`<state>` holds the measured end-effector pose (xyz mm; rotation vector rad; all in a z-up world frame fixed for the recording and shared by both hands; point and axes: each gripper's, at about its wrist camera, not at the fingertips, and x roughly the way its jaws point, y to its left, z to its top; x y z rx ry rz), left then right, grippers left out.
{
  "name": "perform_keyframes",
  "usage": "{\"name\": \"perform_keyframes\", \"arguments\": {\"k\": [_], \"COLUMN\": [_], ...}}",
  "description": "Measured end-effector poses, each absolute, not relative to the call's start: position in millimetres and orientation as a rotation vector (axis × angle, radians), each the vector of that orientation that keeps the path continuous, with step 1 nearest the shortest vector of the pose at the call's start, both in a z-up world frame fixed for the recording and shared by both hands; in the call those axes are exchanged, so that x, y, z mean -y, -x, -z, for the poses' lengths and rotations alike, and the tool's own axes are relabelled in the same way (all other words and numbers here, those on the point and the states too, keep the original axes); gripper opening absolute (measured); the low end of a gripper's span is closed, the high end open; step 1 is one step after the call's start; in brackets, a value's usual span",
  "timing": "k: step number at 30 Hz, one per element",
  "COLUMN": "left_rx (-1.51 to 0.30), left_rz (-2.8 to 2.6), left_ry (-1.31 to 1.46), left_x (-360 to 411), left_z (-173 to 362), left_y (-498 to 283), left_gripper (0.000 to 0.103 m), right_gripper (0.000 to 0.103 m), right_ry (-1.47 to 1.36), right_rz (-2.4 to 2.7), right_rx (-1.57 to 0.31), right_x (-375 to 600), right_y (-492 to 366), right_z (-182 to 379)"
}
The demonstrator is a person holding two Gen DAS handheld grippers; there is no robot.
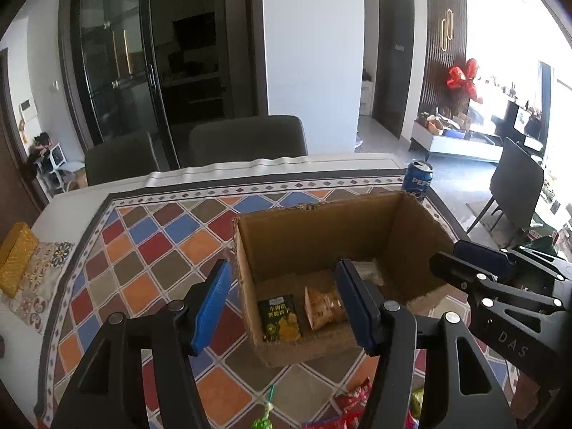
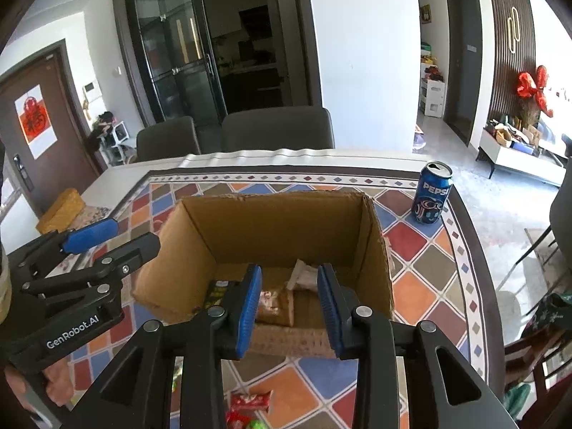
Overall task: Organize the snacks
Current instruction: 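Move both tools back toward the remaining snacks on the cloth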
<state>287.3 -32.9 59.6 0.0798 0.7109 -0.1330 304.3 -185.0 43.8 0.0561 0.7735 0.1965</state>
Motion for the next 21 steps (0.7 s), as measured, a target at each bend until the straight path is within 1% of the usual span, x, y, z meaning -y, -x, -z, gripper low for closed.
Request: {"name": "perform_keyframes", "arguments": {"k": [2,4,7,13,14,16,21], "left_rx": [-0.702,-0.688,-0.671,-0.667,-0.668,-0.679,-0.714], "left_rz": [0.137,0.133,0.121,0.129,0.132,0.144,0.16], "left_ry": [-0.078,-0.084,-0.105,-0.11,-0.107,-0.099,-0.101], "left_x": [33.9,34.3,35.1,36.3,36.2,35.8,35.9], "left_z": [-63.6,-65.4,-65.0,-58.7,-57.1,-52.5,-37.0], "left_y": [-275.9,-263.5,-246.3,-219.7,-216.1,-208.0,-191.8], "left_gripper": [0.063,0.065,0.067,0.069,0.069,0.07,0.071], "right_gripper": [0.034,0.042,0.042,0.042,0.043,0.049,0.049], "right_ry": [-0.058,-0.052,-0.031,-0.015,-0.013,-0.019,-0.012], "right_rz": [-0.2,-0.209,-0.212,-0.223,-0.225,-0.232,-0.235], "right_rx": [-0.77,-0.766,-0.756,-0.75,-0.75,-0.75,-0.78], "right_x": [186.1,186.9,187.4,187.8,188.3,189.0,189.4], "right_y": [-295.7,-286.3,-272.3,-246.2,-240.8,-231.9,-217.5], "right_z": [-47.0,-49.8,-51.6,-49.6,-48.3,-45.6,-34.5]}}
